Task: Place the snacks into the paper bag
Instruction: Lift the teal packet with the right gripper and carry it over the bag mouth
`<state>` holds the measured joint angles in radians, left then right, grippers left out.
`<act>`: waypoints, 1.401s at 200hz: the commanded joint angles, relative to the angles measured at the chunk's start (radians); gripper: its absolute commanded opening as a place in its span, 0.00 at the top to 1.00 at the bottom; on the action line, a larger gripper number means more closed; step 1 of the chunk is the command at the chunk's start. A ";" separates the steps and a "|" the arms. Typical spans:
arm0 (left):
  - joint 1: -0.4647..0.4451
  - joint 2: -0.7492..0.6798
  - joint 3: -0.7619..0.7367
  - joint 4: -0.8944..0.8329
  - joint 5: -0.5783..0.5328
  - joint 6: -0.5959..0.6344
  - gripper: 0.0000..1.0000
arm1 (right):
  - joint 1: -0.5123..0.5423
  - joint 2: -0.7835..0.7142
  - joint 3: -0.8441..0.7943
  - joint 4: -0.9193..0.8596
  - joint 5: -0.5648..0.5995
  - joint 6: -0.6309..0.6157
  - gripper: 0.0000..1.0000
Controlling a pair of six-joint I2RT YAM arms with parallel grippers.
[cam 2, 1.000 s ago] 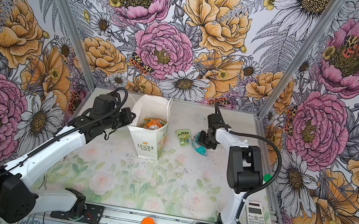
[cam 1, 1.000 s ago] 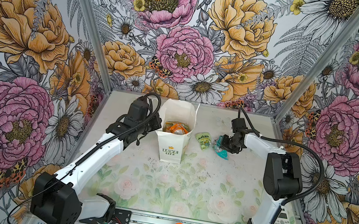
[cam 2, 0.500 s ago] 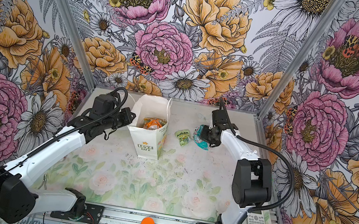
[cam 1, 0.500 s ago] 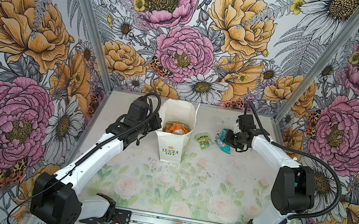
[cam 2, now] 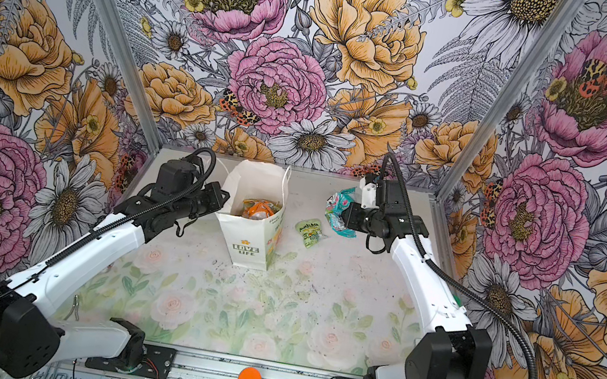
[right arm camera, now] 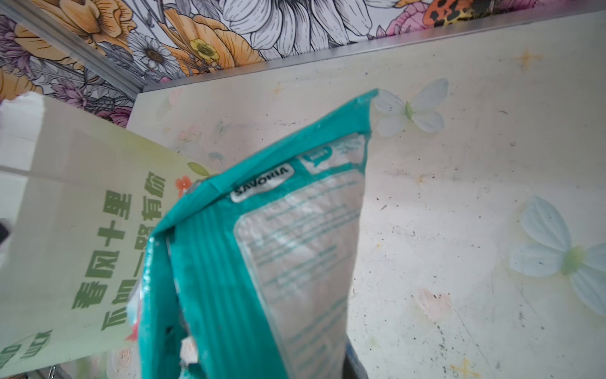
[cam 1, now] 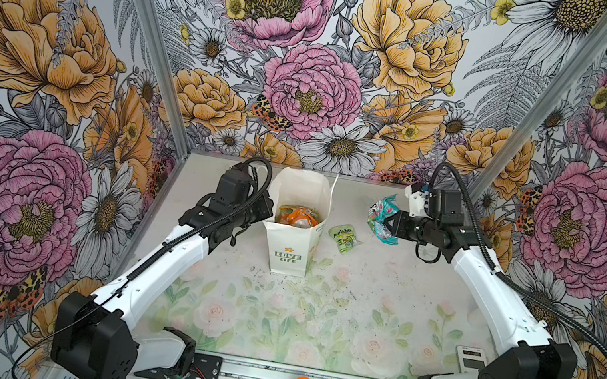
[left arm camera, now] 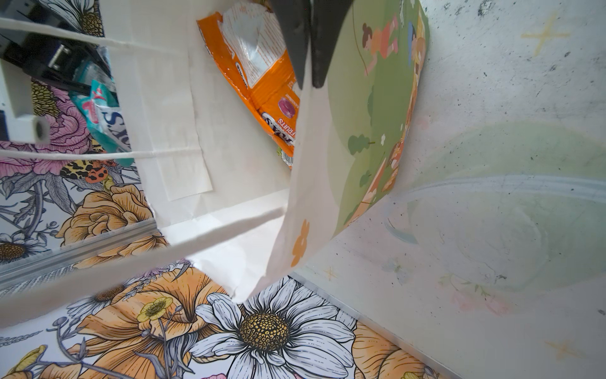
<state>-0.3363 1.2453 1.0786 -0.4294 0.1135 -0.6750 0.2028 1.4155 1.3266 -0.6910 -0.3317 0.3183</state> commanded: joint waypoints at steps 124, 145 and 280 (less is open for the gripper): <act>-0.001 -0.014 0.002 0.020 0.004 0.000 1.00 | 0.192 -0.157 0.181 0.026 -0.095 -0.026 1.00; -0.004 -0.018 0.004 0.020 0.000 0.000 1.00 | 0.266 -0.130 0.245 0.027 -0.085 -0.016 1.00; -0.014 -0.030 0.002 0.017 -0.012 -0.001 1.00 | 0.570 0.171 0.629 0.027 0.207 0.034 1.00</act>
<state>-0.3428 1.2453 1.0786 -0.4294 0.1131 -0.6750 0.7555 1.5574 1.8957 -0.6991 -0.2462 0.3252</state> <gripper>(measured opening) 0.044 0.186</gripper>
